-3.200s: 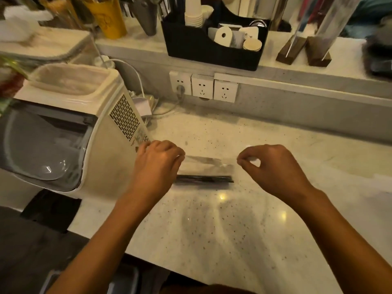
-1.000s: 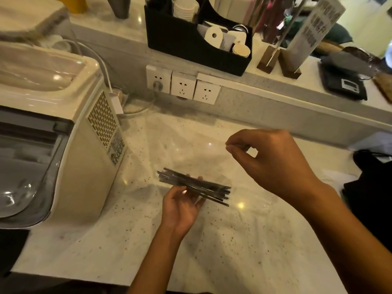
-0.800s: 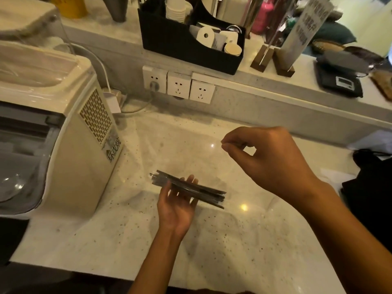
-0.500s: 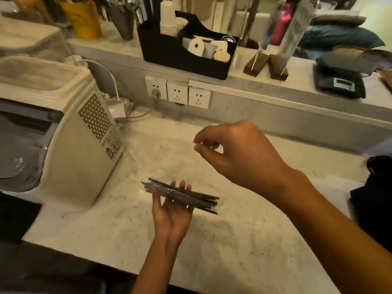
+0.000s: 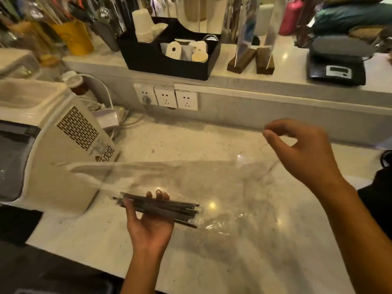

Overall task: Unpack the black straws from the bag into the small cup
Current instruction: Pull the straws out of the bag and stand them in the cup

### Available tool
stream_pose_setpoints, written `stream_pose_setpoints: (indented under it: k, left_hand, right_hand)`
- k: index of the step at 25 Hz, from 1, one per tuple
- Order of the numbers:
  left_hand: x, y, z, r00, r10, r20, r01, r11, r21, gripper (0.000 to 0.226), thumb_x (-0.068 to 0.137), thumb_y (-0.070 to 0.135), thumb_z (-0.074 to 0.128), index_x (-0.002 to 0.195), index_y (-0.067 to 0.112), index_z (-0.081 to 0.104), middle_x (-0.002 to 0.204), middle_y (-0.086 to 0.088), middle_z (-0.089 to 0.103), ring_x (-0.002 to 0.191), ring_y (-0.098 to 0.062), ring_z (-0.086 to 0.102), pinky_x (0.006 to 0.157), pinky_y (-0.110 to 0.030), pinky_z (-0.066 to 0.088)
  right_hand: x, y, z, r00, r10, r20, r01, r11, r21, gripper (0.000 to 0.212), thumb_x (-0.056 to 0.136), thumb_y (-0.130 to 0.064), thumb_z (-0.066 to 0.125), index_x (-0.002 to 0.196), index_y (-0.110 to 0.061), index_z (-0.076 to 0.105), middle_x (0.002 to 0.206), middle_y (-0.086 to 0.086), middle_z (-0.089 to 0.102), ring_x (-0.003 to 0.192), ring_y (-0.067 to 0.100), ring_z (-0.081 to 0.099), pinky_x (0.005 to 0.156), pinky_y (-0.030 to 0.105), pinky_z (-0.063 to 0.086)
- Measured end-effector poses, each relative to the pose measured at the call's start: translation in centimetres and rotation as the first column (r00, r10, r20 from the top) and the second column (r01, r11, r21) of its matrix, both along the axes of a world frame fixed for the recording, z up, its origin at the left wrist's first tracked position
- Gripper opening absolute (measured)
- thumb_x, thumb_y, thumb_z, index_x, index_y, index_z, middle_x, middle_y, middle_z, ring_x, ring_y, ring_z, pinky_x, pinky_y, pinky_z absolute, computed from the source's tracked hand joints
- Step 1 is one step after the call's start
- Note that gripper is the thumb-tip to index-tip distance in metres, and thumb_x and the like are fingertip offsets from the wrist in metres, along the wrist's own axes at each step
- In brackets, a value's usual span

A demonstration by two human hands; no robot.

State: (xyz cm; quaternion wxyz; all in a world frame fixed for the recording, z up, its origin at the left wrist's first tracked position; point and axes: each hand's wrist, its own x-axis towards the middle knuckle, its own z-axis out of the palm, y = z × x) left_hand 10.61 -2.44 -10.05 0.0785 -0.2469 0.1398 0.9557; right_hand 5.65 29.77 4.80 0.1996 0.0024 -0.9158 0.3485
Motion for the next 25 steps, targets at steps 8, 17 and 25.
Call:
stream_pose_setpoints:
  k: [8,17,25]
  left_hand:
    - [1.1,-1.5,0.7,0.997,0.036,0.064,-0.032,0.997,-0.065,0.053,0.074,0.063,0.081,0.100,0.018,0.072,0.111,0.001,0.071,0.108,-0.016,0.067,0.098,-0.034,0.052]
    - [2.1,-3.7,1.1,0.988,0.144,0.063,-0.142,0.989,-0.035,0.055,0.070,0.059,0.086,0.104,0.018,0.071,0.109,0.001,0.072,0.110,-0.014,0.068,0.087,-0.035,0.059]
    - [3.1,-4.0,1.1,0.980,0.176,0.095,-0.170,0.983,-0.068,0.054,0.077,0.065,0.077,0.104,0.019,0.068,0.109,0.004,0.070,0.109,-0.010,0.066,0.095,-0.031,0.054]
  right_hand:
    - [-3.8,5.3,-12.6,0.852,-0.151,0.501,0.143,0.988,0.054,0.092,0.083,-0.048,0.078,0.156,-0.016,0.032,0.157,0.014,0.043,0.138,0.036,0.047,0.109,0.048,0.043]
    - [-0.3,3.5,-15.0,0.915,-0.080,0.395,0.146,0.979,-0.141,0.081,0.082,-0.043,0.081,0.150,-0.033,0.040,0.140,-0.001,0.061,0.112,0.018,0.062,0.087,0.032,0.051]
    - [7.1,-2.1,-15.0,0.903,0.101,0.417,-0.067,0.993,-0.095,0.079,0.080,-0.061,0.073,0.147,-0.050,0.034,0.143,-0.016,0.058,0.116,0.006,0.061,0.090,0.023,0.046]
